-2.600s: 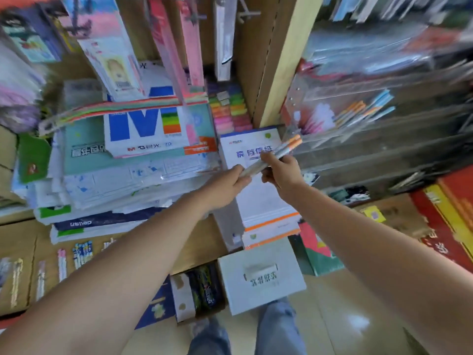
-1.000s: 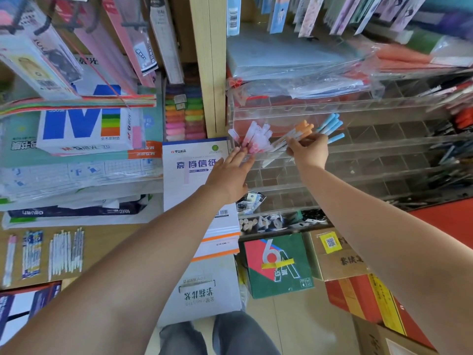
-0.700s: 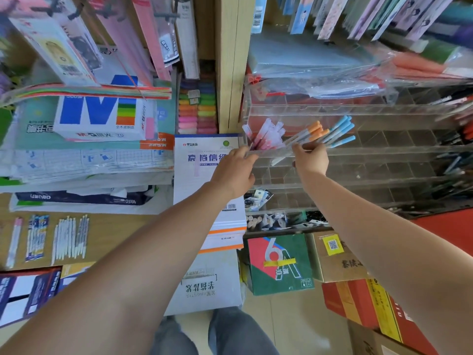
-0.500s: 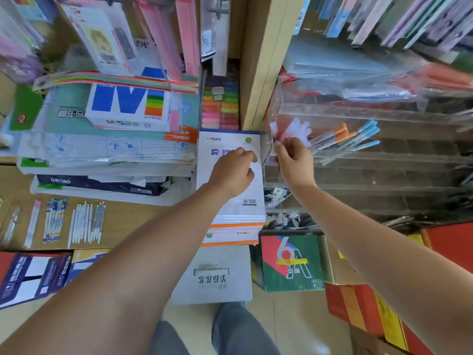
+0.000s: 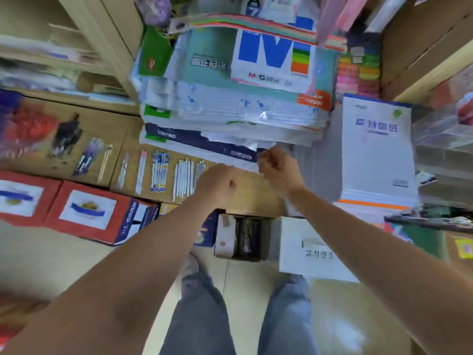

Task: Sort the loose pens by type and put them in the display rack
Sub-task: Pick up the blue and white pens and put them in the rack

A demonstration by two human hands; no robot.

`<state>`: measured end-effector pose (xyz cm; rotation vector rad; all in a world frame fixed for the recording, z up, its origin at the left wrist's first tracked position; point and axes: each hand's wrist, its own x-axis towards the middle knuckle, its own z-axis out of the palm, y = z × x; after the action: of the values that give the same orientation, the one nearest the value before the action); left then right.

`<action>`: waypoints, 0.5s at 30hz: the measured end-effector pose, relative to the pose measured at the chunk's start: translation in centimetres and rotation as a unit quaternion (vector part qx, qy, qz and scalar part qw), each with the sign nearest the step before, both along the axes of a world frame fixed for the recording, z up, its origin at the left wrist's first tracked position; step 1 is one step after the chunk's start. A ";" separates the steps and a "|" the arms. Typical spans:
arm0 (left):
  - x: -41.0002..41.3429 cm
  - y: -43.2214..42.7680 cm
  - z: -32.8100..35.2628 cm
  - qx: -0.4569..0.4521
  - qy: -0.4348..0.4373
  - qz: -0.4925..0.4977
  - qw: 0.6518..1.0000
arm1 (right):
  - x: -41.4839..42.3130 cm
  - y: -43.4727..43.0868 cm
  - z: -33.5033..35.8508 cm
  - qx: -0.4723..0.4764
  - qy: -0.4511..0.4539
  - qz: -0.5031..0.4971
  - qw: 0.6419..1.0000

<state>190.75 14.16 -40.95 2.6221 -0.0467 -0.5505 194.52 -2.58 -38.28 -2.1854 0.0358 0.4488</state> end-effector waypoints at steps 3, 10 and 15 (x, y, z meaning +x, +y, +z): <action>-2.4 7.0 -3.3 0.033 0.034 0.007 0.999 | -2.0 6.1 -4.6 -0.015 0.049 0.027 0.998; -6.1 17.7 -12.5 0.078 0.093 0.053 0.991 | -3.8 15.0 -14.2 -0.132 0.122 0.133 0.975; -8.4 21.3 -19.0 0.078 0.152 0.088 0.981 | -3.6 17.4 -20.5 -0.194 0.158 0.167 0.954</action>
<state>182.39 35.46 -59.99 2.6242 0.3337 -0.9150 190.96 14.80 -58.81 -2.4901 -0.0794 1.0576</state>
